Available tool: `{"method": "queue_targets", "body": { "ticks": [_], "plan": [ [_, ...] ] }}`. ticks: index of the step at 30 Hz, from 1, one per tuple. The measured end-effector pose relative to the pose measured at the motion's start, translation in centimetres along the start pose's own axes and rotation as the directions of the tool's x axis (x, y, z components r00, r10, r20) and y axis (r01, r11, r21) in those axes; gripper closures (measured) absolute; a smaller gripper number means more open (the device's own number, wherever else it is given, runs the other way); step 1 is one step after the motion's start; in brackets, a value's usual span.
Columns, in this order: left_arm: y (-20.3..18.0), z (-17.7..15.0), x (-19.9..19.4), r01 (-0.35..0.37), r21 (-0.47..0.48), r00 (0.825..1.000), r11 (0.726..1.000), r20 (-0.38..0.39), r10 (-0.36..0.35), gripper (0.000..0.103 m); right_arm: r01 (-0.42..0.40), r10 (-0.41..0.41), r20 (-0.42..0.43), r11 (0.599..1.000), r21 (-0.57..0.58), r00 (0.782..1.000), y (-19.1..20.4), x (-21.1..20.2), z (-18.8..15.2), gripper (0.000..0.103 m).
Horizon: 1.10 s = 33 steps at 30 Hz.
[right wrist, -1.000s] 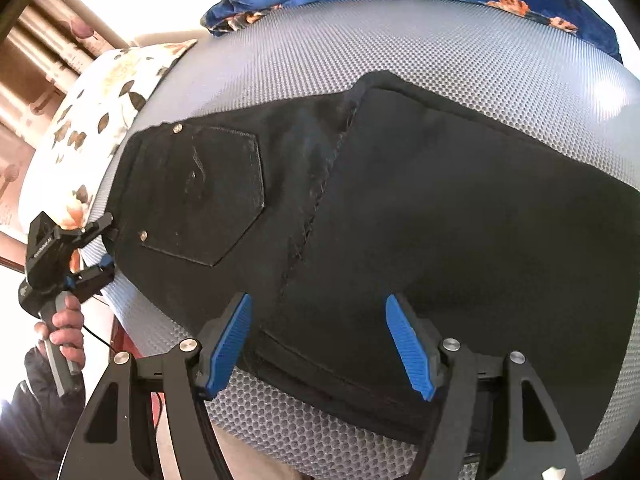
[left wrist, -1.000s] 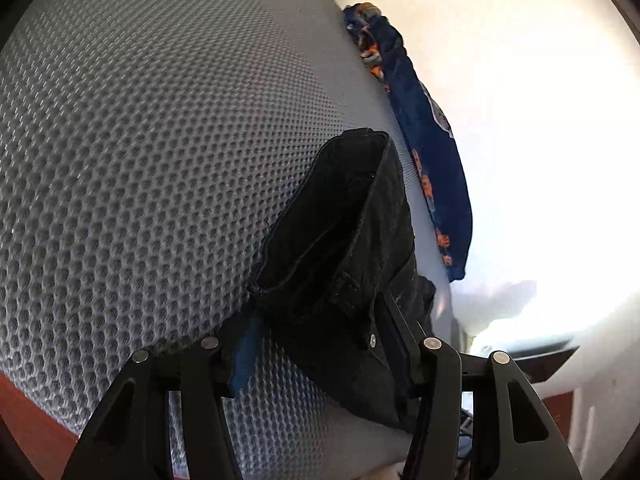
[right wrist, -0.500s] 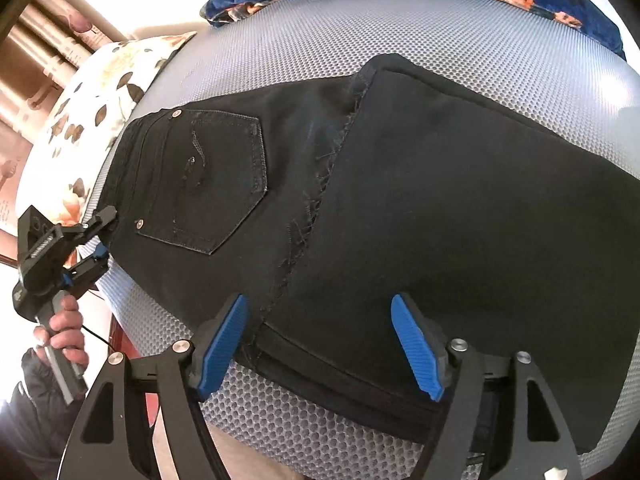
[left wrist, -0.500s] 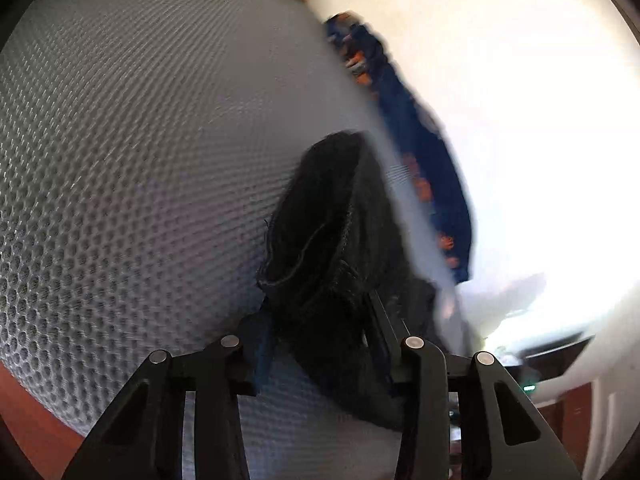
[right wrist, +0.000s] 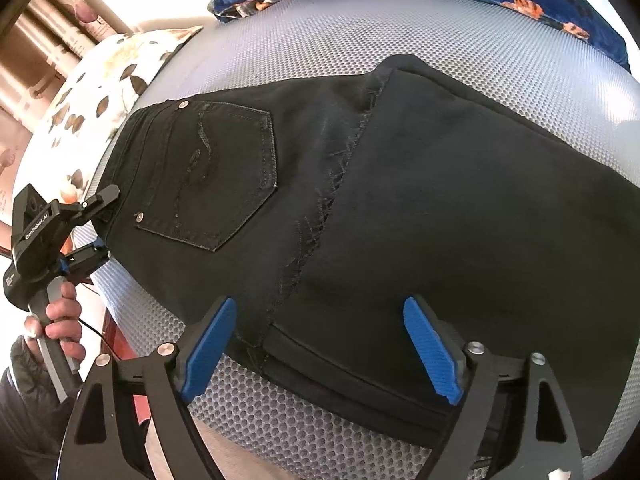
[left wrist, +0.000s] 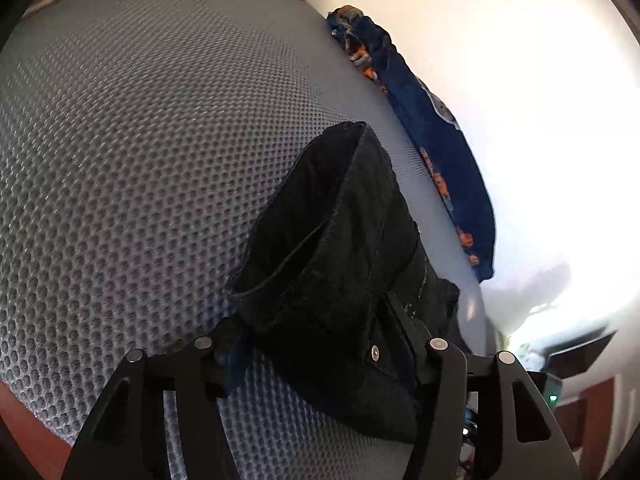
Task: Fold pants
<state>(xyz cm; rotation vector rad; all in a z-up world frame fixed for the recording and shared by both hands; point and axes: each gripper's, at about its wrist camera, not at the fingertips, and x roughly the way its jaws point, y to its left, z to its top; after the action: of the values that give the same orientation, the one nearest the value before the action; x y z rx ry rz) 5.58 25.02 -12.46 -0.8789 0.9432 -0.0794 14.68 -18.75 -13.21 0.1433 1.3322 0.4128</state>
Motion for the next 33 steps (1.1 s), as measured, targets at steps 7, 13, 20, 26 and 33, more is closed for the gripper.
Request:
{"method": "queue_targets", "body": {
  "ticks": [7,13,20,26,33],
  "plan": [
    [-1.0,0.4,-0.4,-0.072,0.030,0.997,0.997,-0.011,0.072,0.074,-0.005,0.005,0.003,1.000,-0.009,1.000,0.2,0.1,0.0,0.016],
    [-4.3,0.4,-1.8,-0.097,0.109,0.995,0.989,0.028,0.095,0.077,-0.045,0.045,0.000,0.999,0.015,0.999,-0.6,-0.3,0.2,0.016],
    [-10.6,0.1,-2.6,-0.089,0.221,0.995,0.971,0.071,0.075,0.077,-0.078,0.074,0.055,0.995,0.062,0.996,-3.0,-3.3,0.1,0.016],
    [-16.2,-1.8,-2.6,-0.059,0.365,0.996,0.929,0.089,0.029,0.077,-0.074,0.051,0.156,0.987,0.142,0.986,-7.5,-8.4,-0.3,0.016],
    [-22.4,-5.2,-0.3,-0.023,0.498,0.999,0.867,0.041,0.003,0.078,-0.079,0.016,0.248,0.966,0.248,0.969,-13.0,-13.0,-1.4,0.016]
  ]
}}
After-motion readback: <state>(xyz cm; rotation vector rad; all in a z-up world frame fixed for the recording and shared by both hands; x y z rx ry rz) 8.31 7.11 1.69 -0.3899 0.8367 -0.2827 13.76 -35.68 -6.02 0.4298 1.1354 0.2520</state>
